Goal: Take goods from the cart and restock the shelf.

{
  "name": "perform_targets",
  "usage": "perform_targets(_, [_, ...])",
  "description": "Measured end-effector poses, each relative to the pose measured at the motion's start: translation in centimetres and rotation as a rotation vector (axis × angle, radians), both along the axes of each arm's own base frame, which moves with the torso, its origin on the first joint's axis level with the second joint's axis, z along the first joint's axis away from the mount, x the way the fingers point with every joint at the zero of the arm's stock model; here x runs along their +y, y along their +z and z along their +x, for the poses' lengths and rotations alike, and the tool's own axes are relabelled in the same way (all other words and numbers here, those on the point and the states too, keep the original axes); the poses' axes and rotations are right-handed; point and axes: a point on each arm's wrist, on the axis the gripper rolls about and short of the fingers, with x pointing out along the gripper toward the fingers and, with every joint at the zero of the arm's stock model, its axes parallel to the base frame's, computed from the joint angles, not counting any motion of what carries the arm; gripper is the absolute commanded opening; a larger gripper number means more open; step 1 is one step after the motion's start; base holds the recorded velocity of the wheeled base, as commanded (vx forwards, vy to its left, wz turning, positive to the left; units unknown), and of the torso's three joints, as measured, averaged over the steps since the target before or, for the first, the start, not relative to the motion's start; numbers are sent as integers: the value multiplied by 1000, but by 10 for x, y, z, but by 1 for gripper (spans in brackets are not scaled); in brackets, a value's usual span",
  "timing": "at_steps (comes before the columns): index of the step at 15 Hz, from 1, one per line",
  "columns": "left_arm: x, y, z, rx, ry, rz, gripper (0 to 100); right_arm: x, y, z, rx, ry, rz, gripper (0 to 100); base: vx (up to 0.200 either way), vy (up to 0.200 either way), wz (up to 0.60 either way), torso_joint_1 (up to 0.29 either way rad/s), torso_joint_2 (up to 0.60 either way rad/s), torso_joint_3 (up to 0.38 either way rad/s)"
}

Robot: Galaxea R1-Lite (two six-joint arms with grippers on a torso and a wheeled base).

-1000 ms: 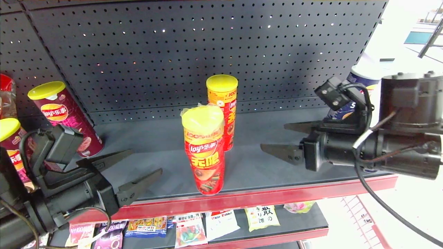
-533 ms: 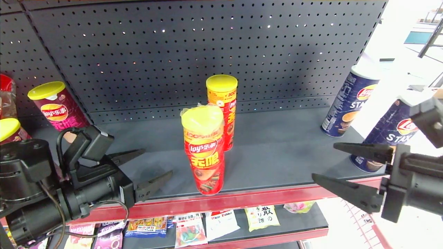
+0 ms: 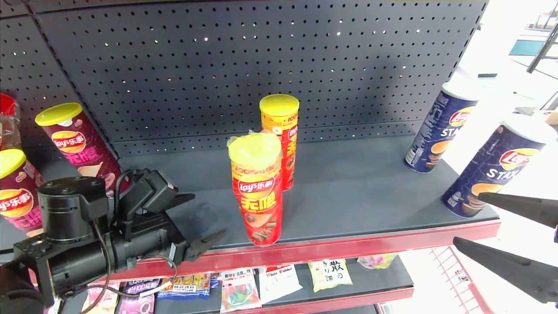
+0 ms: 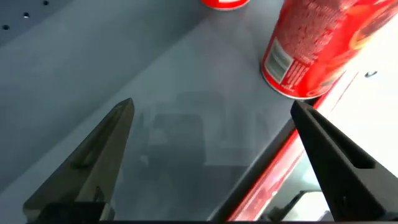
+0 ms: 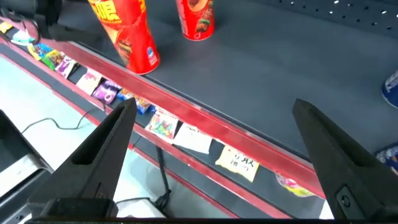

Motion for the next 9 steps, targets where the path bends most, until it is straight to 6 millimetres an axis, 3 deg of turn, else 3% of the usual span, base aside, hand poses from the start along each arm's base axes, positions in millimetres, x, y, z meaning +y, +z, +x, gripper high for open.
perform_targets(9, [-18,-5,15,3,-54,12,100,-2,2,-2,-15,-8,9,100,0,0,0,0,0,0])
